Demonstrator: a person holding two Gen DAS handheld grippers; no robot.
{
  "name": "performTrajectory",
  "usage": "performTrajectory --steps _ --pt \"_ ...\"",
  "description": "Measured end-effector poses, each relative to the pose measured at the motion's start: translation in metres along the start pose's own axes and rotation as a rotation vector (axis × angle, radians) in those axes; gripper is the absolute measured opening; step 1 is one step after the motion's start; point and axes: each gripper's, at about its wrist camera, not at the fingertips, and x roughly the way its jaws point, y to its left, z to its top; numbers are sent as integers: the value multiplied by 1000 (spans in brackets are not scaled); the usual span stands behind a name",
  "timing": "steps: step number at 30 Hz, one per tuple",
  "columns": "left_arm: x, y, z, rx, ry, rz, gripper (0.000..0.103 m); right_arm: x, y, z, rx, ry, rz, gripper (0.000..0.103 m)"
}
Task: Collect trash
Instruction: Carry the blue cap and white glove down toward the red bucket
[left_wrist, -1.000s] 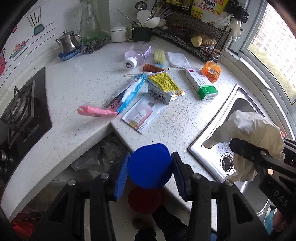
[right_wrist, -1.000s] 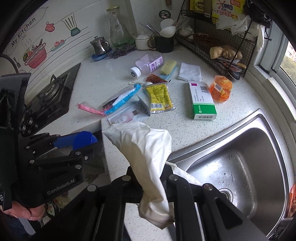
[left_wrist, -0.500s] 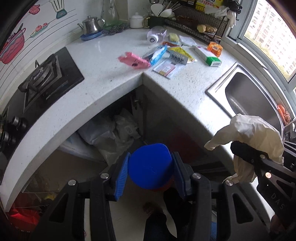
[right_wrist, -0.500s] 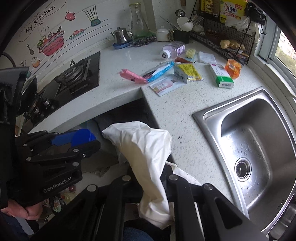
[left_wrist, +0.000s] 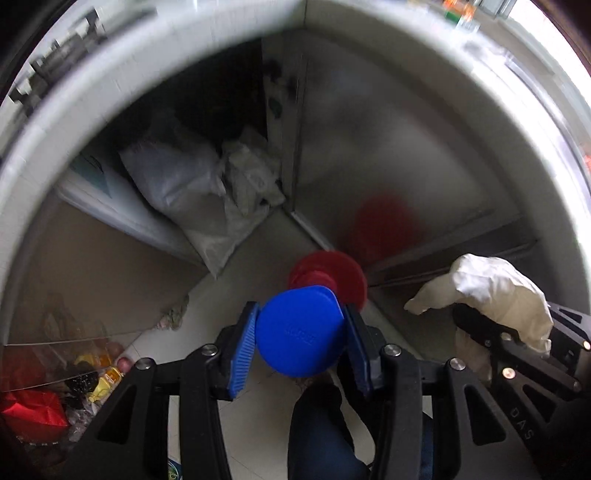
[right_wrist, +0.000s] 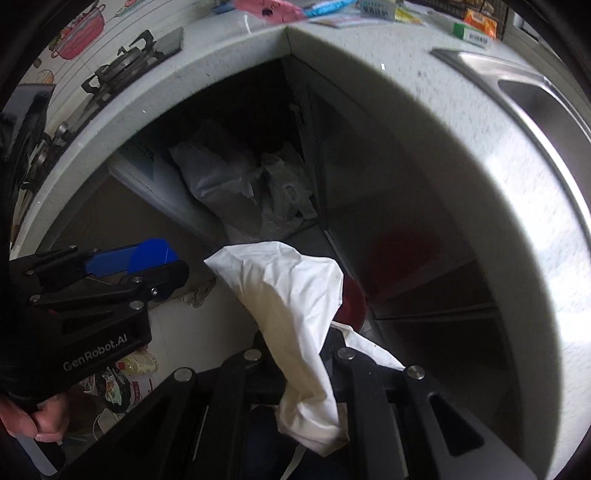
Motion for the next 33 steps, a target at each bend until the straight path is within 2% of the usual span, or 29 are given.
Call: performTrajectory --steps 4,7,10,15,21,22,24,25,33 --pt "62 4 -9 -8 47 -41 43 60 -17 -17 56 62 -4 9" --pt "101 1 -11 2 60 -55 43 97 -30 -24 70 75 -43 9" --pt "141 -3 -12 7 76 -66 43 125 -43 -27 92 78 -61 9" --pt "185 -16 -10 38 89 -71 43 153 -57 -26 97 82 -81 9" --pt "210 -27 -3 43 101 -84 44 172 -64 -28 99 97 -93 9" --pt "214 -27 -2 40 103 -85 47 172 -66 -29 101 92 -96 9" --pt "218 -25 -2 35 102 -101 71 176 -67 -28 98 89 -99 9" --pt "219 -24 -2 32 102 -103 73 176 -69 -29 101 87 -100 9" --pt "210 -11 -3 20 104 -85 73 173 -65 -25 83 105 -72 9"
